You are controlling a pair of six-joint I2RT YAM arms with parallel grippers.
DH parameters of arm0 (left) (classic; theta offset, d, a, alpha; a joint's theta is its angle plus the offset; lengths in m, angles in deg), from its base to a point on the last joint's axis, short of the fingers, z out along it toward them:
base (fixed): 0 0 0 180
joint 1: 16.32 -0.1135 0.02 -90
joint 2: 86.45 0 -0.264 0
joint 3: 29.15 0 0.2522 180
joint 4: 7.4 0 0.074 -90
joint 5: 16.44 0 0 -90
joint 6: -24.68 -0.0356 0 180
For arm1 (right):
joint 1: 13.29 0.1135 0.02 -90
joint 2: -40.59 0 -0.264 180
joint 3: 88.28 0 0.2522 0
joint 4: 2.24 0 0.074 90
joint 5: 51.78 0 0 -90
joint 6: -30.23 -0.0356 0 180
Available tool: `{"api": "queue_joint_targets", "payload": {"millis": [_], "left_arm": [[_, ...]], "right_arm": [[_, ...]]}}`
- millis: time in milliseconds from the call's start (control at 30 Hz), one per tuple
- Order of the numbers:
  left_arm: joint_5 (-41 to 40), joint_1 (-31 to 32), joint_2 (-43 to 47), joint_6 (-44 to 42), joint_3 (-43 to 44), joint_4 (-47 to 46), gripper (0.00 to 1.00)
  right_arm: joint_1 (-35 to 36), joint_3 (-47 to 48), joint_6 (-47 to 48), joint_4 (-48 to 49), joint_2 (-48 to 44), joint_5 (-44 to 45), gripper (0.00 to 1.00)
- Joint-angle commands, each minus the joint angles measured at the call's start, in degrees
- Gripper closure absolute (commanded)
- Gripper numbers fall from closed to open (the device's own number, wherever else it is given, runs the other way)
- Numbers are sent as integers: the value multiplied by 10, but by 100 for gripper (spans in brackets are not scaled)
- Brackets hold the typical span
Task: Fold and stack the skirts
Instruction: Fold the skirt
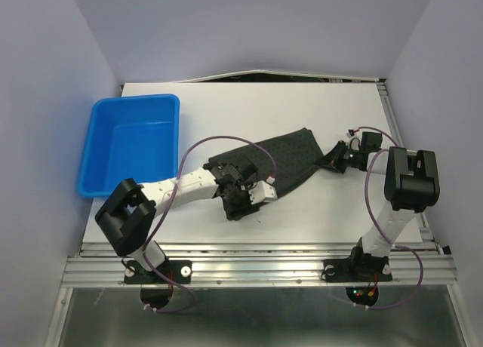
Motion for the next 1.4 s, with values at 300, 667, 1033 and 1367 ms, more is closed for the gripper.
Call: {"api": "queue_joint_targets", "payload": {"millis": [300, 667, 1033, 1367], "left_arm": [[68, -195, -76, 80, 217, -18, 46], [60, -205, -238, 134, 245, -73, 53], [19, -204, -336, 12, 385, -77, 52], [-21, -231, -270, 122, 436, -93, 49]], "right_arm": [[1, -14, 184, -328, -133, 42, 40], [-13, 269, 319, -487, -153, 51, 5], [77, 474, 315, -332, 101, 75, 20], [77, 421, 382, -386, 124, 48, 31]]}}
